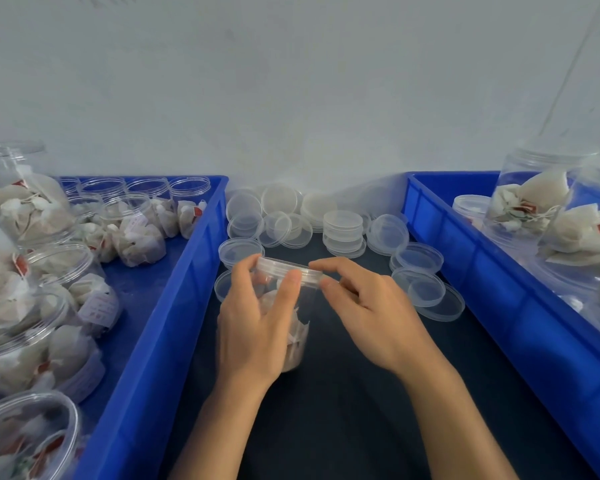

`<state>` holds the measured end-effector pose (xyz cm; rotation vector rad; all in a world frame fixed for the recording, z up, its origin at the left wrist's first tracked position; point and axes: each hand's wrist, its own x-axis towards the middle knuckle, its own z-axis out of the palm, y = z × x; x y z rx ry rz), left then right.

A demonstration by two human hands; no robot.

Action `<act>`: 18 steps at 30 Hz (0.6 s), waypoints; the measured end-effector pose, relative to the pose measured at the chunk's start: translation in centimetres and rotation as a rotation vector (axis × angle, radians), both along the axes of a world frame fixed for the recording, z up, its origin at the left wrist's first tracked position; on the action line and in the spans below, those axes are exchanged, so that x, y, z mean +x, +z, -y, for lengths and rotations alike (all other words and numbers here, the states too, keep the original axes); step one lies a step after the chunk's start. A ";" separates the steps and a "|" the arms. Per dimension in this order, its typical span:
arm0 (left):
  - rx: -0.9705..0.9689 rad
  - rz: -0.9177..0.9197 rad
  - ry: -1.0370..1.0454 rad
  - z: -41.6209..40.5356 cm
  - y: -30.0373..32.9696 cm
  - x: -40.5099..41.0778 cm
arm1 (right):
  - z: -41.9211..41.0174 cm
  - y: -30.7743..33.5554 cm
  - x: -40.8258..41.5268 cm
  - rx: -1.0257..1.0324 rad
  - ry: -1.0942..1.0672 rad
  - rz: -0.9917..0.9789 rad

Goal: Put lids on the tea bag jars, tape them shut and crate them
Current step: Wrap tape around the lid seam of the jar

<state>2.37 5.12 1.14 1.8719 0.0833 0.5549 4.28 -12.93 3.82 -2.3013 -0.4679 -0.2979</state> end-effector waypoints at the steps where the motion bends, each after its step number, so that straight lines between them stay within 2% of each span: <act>1: -0.014 0.008 -0.003 -0.1 0.0 0.1 | 0.0 -0.1 0.1 -0.007 0.004 0.009; 14: -0.300 0.101 -0.161 -0.3 -0.4 0.3 | 0.0 -0.2 0.3 0.142 0.036 -0.042; 18: -0.324 0.066 -0.213 -0.7 -0.6 0.7 | -0.1 0.0 0.1 0.159 0.030 -0.049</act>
